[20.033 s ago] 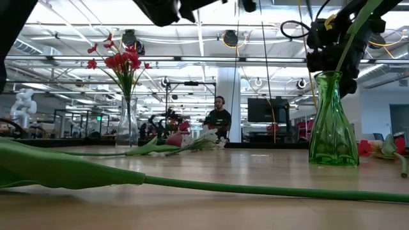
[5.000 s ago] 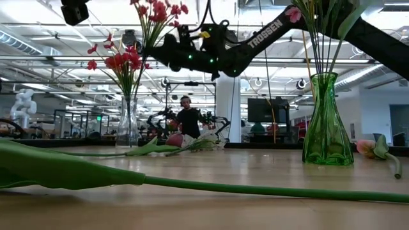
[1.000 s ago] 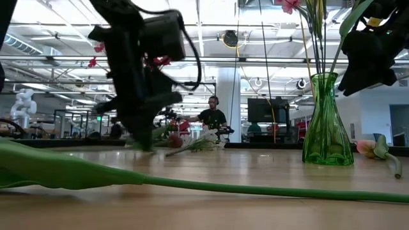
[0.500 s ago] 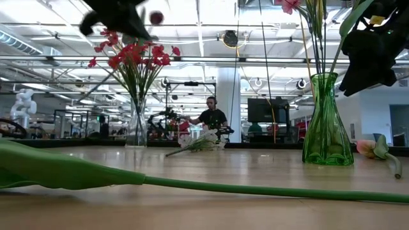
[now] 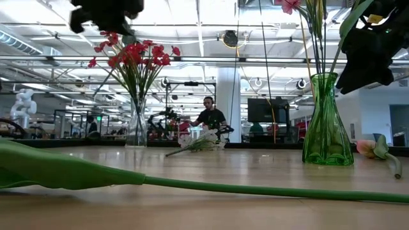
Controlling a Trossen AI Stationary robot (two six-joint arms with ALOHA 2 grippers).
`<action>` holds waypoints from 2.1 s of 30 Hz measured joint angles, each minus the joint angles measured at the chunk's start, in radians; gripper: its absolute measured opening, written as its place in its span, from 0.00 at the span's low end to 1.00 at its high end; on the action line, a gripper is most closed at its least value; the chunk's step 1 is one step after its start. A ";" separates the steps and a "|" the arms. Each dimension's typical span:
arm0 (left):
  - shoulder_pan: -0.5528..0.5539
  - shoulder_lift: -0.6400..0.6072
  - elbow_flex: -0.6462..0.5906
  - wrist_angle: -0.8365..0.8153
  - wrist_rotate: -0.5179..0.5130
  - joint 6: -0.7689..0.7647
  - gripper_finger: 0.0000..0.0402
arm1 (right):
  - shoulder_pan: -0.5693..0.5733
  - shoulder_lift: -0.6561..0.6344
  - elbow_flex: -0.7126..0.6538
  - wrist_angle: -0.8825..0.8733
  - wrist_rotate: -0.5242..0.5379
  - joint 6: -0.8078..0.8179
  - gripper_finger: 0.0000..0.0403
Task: Sort flowers into vase by color
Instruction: Put the top dark red flower into the transparent vase
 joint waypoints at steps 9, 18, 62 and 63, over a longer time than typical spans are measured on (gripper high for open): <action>0.225 0.015 0.001 0.800 0.716 0.898 0.00 | 0.000 0.000 0.000 0.005 0.044 0.020 0.37; 0.519 -0.091 -0.122 0.924 1.155 0.856 0.00 | 0.000 0.000 0.000 0.005 0.057 0.027 0.37; 0.469 -0.273 -0.334 1.253 1.505 0.980 0.00 | 0.000 0.000 0.000 0.010 0.132 0.134 0.37; 0.444 -0.279 -0.334 1.226 1.505 0.992 0.00 | 0.000 0.000 0.000 0.010 0.132 0.133 0.37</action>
